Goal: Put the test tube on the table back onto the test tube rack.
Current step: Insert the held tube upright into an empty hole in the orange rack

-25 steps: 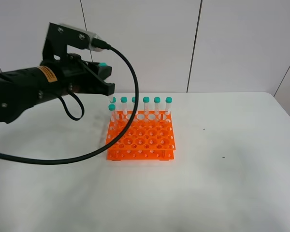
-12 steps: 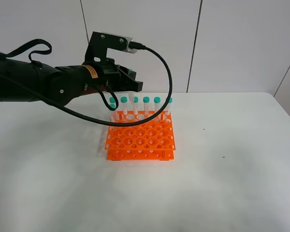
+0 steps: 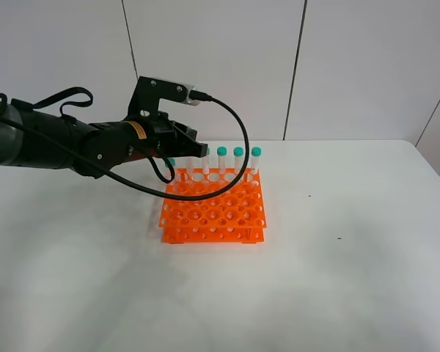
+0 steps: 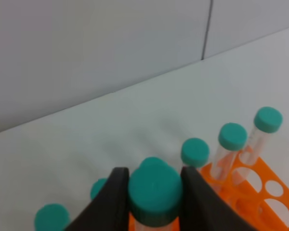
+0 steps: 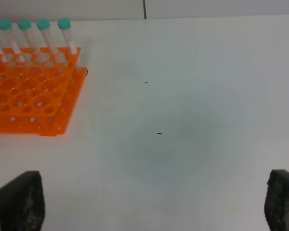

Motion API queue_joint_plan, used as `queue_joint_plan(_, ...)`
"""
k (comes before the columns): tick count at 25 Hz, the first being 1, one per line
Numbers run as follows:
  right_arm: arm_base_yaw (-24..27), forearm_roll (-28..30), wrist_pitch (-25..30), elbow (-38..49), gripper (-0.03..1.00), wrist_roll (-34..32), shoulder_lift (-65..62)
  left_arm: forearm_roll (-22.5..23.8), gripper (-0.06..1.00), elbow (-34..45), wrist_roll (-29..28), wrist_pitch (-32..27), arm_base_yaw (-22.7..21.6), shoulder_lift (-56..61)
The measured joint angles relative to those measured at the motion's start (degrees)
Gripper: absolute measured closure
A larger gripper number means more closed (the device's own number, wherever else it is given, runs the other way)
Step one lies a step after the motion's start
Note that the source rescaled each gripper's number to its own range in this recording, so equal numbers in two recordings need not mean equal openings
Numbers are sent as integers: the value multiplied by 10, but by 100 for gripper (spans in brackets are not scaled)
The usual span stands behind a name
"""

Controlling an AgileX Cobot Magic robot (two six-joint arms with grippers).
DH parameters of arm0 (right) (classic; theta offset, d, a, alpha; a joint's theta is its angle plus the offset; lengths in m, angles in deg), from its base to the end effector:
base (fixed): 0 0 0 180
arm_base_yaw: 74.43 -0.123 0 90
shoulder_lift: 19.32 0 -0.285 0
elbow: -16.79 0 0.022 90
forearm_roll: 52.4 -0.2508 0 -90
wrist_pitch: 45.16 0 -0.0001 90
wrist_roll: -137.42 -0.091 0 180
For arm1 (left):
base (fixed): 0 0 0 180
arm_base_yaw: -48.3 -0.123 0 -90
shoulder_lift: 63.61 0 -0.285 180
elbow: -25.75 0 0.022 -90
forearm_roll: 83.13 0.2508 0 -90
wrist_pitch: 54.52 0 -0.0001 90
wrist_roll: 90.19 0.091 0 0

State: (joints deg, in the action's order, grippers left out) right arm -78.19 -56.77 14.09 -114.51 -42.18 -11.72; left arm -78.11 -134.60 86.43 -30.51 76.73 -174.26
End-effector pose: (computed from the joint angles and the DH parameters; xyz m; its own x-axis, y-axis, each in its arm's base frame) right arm -0.0045 0.0057 0.2790 -0.4330 0.0036 -0.9014 -0.1106 0.9922 0.0571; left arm 0.3443 -0.1901 0.2185 -0.2372 0.1523 -0.9595 0.5109 0.8596 0.0102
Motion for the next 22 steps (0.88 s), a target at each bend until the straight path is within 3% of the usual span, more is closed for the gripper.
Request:
queue_joint_plan(9, 0, 0, 0, 0, -3, 0, 0, 0, 94, 6, 0, 44, -3, -14)
queue_joint_plan(22, 0, 0, 0, 0, -3, 0, 0, 0, 94, 6, 15, 56, -3, -51)
